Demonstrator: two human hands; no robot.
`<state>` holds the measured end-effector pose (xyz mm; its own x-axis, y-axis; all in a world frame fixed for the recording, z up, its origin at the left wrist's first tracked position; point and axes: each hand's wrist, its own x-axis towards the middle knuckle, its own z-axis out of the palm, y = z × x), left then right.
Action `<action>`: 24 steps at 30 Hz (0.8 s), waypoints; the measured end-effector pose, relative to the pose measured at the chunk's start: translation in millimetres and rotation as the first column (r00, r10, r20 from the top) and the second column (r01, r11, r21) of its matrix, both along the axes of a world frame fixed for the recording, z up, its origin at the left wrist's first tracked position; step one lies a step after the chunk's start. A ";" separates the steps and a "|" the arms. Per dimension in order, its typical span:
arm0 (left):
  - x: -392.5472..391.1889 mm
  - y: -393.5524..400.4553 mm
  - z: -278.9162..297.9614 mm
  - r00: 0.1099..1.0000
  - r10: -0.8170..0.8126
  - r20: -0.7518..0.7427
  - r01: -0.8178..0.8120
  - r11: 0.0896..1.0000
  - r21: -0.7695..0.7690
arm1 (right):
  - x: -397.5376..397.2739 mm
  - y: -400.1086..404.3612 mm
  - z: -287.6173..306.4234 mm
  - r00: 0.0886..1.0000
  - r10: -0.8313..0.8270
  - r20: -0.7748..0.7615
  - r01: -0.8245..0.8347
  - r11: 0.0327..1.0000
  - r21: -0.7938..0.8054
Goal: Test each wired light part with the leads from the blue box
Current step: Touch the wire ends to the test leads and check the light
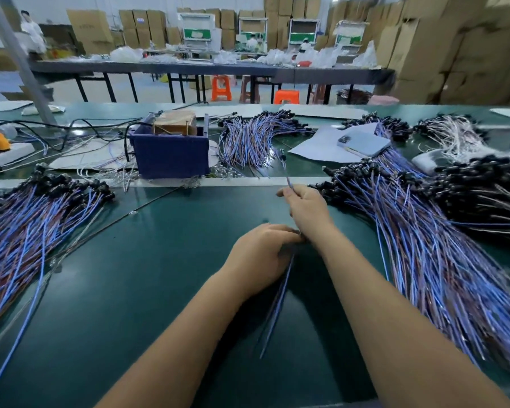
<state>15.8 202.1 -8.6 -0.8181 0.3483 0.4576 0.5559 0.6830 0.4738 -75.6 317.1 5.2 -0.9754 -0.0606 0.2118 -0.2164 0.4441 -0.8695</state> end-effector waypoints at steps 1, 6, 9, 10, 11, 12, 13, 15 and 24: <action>-1.3 16.3 1.3 1.000 -0.024 0.007 0.023 0.999 0.026 | -0.2 16.4 5.2 0.999 -0.021 -0.038 0.023 0.997 0.071; -7.2 82.9 4.0 0.988 -0.142 0.053 0.130 0.975 0.180 | 2.5 87.0 29.0 0.972 -0.115 -0.204 0.181 0.921 0.344; -5.8 107.8 1.4 0.971 -0.210 0.116 0.182 0.959 0.219 | 2.9 117.5 39.0 0.950 -0.179 -0.255 0.284 0.832 0.477; -4.8 113.3 0.0 0.965 -0.229 0.131 0.197 0.956 0.217 | 2.8 125.8 40.5 0.939 -0.208 -0.273 0.325 0.795 0.512; -4.0 117.2 -1.1 0.959 -0.245 0.140 0.214 0.955 0.204 | 2.9 133.1 41.2 0.928 -0.237 -0.287 0.361 0.761 0.539; -3.5 119.3 -2.1 0.955 -0.256 0.148 0.227 0.956 0.184 | 3.0 138.9 40.5 0.919 -0.263 -0.292 0.388 0.735 0.557; -3.3 119.7 -2.8 0.953 -0.261 0.156 0.235 0.957 0.168 | 3.4 143.5 39.5 0.917 -0.285 -0.280 0.398 0.716 0.574; -4.6 116.2 -4.8 0.949 -0.258 0.182 0.229 0.959 0.167 | 2.9 148.5 34.9 0.924 -0.318 -0.214 0.380 0.685 0.622; -12.9 70.3 -8.7 0.972 -0.069 0.224 0.036 0.989 0.146 | 8.2 88.9 19.0 0.904 -0.303 -0.302 0.428 0.622 0.656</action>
